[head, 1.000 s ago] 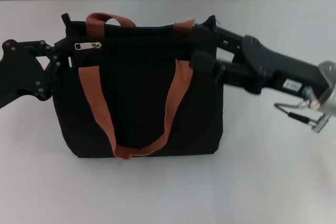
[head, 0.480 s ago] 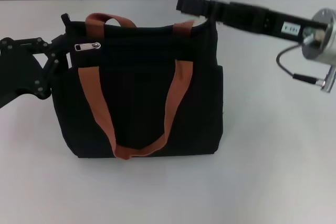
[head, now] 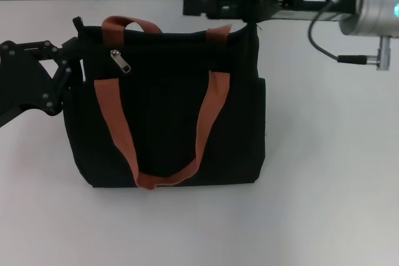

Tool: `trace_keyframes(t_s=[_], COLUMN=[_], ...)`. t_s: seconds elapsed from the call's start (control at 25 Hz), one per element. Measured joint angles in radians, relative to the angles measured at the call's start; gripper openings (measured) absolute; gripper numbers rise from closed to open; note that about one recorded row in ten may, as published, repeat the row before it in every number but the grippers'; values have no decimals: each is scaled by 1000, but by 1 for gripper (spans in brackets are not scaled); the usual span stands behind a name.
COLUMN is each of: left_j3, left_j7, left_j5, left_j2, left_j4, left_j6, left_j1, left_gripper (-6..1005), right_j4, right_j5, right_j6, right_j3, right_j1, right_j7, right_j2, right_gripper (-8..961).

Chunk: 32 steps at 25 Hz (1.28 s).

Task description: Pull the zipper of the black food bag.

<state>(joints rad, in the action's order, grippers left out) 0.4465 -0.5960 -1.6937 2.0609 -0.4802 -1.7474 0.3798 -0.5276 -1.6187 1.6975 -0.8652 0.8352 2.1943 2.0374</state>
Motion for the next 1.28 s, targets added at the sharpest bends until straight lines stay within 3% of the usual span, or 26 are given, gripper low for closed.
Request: trace_keyframes(t_s=[0.16,1.04,1.28], left_j3=[0,0,0], left_j7=[14,-7,-9], left_j5=[5,13,13], left_j2=[-1,-2,-1], left_j4=[0,0,0], left_j6=[-1,5,1], left_j1=[1,12,15], left_gripper=[30,30,29], right_j4=[-2,-11,-16], right_j5=[-53,-160,-173], right_j6=[-56,-106,-133], right_j3=[-59,-101,-135], right_j1=[50,154,166], right_j7=[77,100,96], right_j2=[-7,-1,2], right_gripper=[809,809,741])
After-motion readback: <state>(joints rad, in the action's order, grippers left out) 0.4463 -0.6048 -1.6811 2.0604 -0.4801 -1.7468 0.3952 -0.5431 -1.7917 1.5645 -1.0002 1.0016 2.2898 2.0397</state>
